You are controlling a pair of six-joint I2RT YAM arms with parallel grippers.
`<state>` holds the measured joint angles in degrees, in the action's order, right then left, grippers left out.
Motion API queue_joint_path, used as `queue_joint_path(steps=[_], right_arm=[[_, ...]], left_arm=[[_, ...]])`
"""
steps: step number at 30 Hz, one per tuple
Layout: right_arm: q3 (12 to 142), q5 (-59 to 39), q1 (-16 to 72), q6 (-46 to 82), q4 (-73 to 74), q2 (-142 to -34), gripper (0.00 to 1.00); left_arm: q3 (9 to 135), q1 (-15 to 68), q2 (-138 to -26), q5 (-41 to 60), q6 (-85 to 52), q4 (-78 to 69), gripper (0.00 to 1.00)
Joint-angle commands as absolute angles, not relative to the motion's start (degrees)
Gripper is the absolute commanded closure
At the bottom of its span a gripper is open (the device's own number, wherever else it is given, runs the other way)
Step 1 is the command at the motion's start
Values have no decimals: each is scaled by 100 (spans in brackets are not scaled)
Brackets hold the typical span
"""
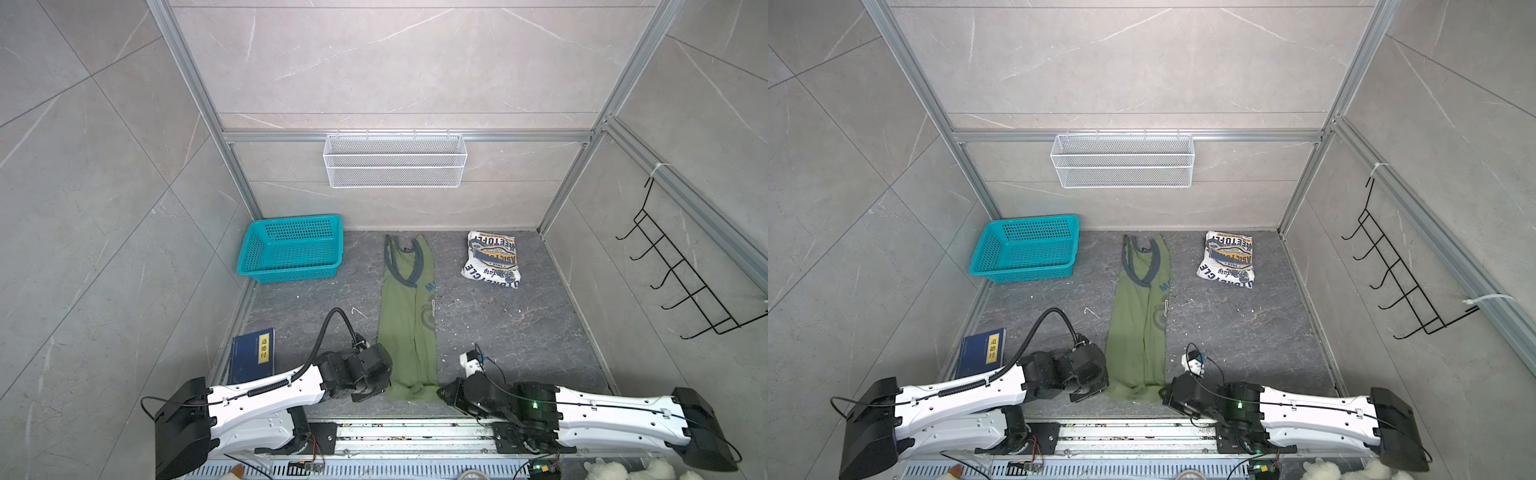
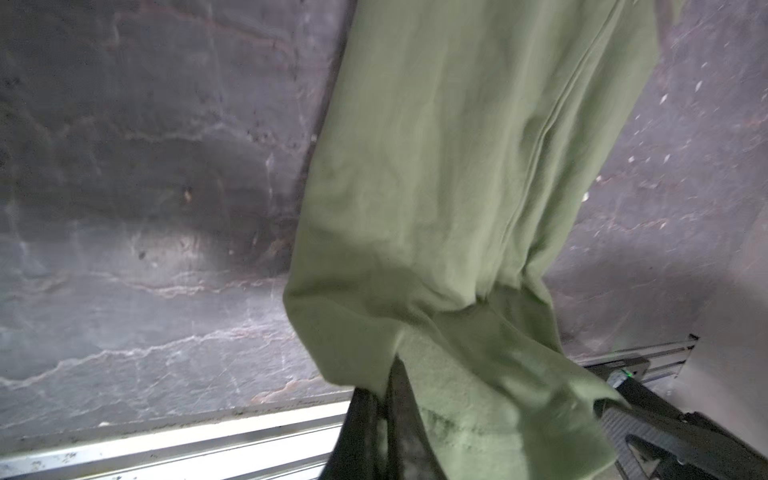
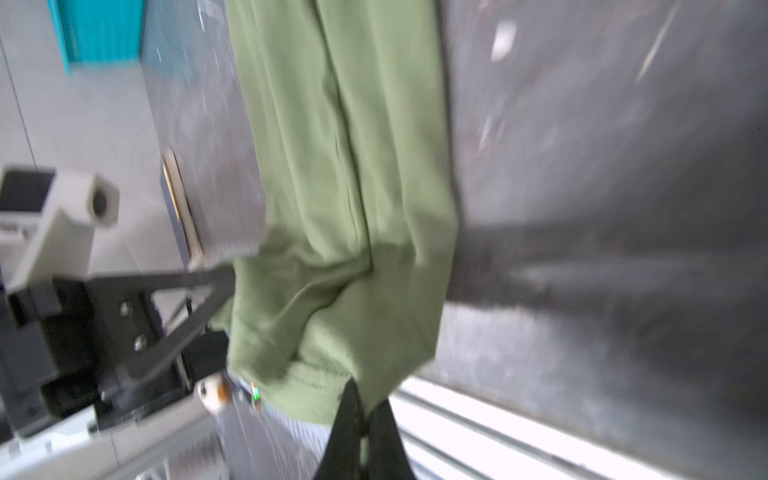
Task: Fold and stack the tank tops
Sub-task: 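Lift the near hem with both grippers and fold it toward the straps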
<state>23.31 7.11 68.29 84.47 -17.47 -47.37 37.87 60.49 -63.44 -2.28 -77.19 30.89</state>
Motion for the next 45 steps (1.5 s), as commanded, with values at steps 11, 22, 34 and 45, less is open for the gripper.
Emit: queue_joint_path(steps=[11, 22, 34, 45], right_arm=[[4752, -813, 4175, 5315, -1971, -7109, 100], [5558, -1580, 3099, 4696, -1416, -8714, 100], [5901, -1753, 2747, 4513, -1089, -9544, 100], [6307, -1517, 2681, 4106, -1413, -9817, 58]], left_arm=[[5747, 4261, -8028, 373, -5856, 2786, 95], [6560, 3474, -9400, 675, -5390, 2583, 93], [7062, 3278, -10215, 708, -5254, 2398, 90], [7509, 3222, -10447, 580, -4976, 2740, 53]])
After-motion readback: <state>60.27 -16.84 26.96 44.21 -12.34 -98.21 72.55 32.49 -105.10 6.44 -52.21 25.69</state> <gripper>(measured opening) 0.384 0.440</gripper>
